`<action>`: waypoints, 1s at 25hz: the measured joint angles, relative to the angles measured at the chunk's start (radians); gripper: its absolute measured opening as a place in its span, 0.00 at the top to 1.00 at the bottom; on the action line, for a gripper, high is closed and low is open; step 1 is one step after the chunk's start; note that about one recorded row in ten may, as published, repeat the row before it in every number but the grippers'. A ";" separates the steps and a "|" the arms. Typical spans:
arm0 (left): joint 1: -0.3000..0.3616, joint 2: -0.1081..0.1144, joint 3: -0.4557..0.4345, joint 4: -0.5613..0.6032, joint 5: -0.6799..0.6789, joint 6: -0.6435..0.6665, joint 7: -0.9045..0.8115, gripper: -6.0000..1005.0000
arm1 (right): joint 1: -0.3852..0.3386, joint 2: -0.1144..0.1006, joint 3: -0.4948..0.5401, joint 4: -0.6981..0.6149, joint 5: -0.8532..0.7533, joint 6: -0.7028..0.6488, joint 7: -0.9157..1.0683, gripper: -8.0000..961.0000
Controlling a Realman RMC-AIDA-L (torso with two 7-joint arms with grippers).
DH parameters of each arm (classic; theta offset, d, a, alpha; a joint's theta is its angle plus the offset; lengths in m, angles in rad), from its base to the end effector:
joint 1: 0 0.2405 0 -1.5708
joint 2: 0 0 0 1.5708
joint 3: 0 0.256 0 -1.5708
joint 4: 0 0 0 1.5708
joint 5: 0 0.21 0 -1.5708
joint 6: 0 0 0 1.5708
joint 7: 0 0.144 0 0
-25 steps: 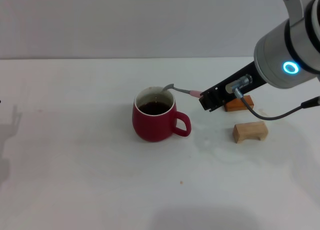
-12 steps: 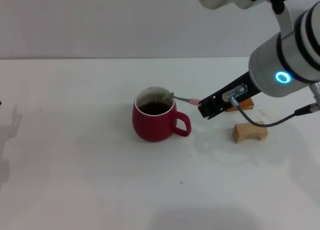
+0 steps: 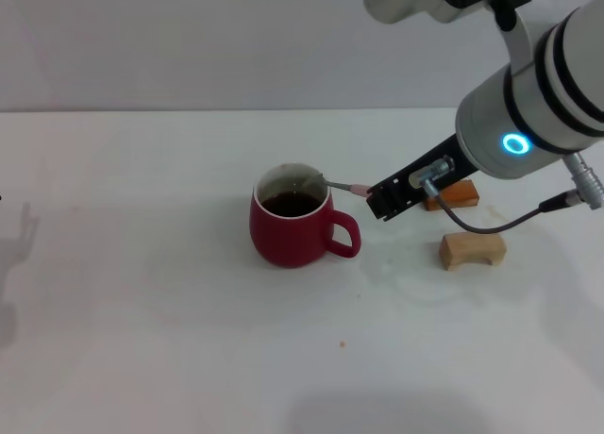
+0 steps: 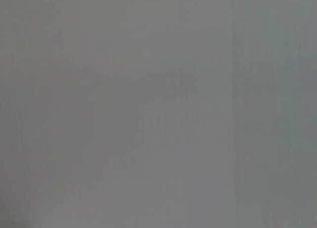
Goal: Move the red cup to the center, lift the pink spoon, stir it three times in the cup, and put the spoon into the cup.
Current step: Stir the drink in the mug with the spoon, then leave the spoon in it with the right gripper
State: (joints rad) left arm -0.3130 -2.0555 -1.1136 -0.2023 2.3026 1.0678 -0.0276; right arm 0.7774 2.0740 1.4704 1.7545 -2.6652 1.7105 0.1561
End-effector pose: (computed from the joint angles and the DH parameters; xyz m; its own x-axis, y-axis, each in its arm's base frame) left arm -0.3908 0.3009 0.0219 0.7309 0.0509 0.6806 0.6652 0.1701 -0.7270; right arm 0.0445 0.3276 -0.0017 0.7026 -0.7110 0.0277 -0.5778 -0.5928 -0.5609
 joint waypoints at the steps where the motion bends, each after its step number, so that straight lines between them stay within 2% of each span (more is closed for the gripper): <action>1: 0.000 0.000 0.000 0.000 0.000 0.000 0.000 0.19 | 0.001 0.000 -0.001 -0.017 0.004 -0.016 -0.005 0.83; 11: 0.000 0.000 0.000 0.000 0.000 0.000 0.000 0.19 | 0.024 0.000 -0.003 -0.143 0.053 -0.080 -0.045 0.83; 25: 0.000 0.000 0.000 0.004 0.000 0.000 0.000 0.19 | 0.054 0.000 0.001 -0.227 0.059 -0.132 -0.079 0.83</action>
State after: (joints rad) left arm -0.3130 -2.0555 -1.1136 -0.1983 2.3025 1.0676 -0.0276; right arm 0.8314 2.0739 1.4716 1.5273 -2.6059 1.5790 0.0770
